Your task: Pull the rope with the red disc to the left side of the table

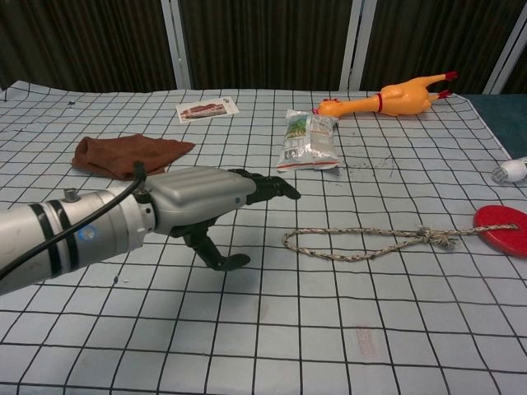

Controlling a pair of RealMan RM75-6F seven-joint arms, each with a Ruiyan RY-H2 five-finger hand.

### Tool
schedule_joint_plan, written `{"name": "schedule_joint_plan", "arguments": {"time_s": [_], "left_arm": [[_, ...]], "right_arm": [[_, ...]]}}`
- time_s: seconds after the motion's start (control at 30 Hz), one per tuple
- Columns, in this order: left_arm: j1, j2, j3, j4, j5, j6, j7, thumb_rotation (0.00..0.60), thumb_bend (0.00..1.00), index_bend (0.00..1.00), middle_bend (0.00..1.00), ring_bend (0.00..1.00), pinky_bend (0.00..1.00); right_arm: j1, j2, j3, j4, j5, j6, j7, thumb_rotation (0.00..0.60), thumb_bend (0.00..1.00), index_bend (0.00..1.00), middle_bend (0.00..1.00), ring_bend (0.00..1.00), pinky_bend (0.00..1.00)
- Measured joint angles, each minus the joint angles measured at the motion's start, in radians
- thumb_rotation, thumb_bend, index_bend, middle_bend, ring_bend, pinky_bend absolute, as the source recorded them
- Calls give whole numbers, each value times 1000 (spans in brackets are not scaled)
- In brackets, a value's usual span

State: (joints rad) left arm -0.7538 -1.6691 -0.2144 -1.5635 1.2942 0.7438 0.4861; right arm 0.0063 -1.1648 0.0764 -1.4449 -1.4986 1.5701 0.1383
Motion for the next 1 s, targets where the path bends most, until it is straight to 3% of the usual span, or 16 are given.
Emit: {"name": "schedule_joint_plan", "arguments": {"time_s": [0.27, 0.5, 0.57, 0.77, 1.0], "left_arm": [[-102, -74, 4, 104, -121, -51, 74, 600, 414, 0, 0, 0, 0], [-148, -119, 36, 158, -145, -38, 121, 600, 420, 13, 0, 0, 0], [-158, -129, 43, 175, -152, -35, 127, 600, 432, 40, 0, 0, 0], [-177, -135, 68, 193, -175, -23, 143, 600, 436, 247, 0, 0, 0], [-186, -117, 88, 181, -196, -7, 150, 600, 437, 360, 0, 0, 0]], "right_arm": [[4, -11, 5, 18, 8, -13, 9, 600, 246, 0, 0, 0, 0], [7, -22, 11, 36, 10, -11, 21, 600, 245, 0, 0, 0, 0], [7, -24, 12, 40, 10, -11, 23, 600, 245, 0, 0, 0, 0], [6, -26, 13, 51, 17, -17, 33, 600, 245, 0, 0, 0, 0], [7, -27, 12, 51, 15, -19, 32, 600, 245, 0, 0, 0, 0]]}}
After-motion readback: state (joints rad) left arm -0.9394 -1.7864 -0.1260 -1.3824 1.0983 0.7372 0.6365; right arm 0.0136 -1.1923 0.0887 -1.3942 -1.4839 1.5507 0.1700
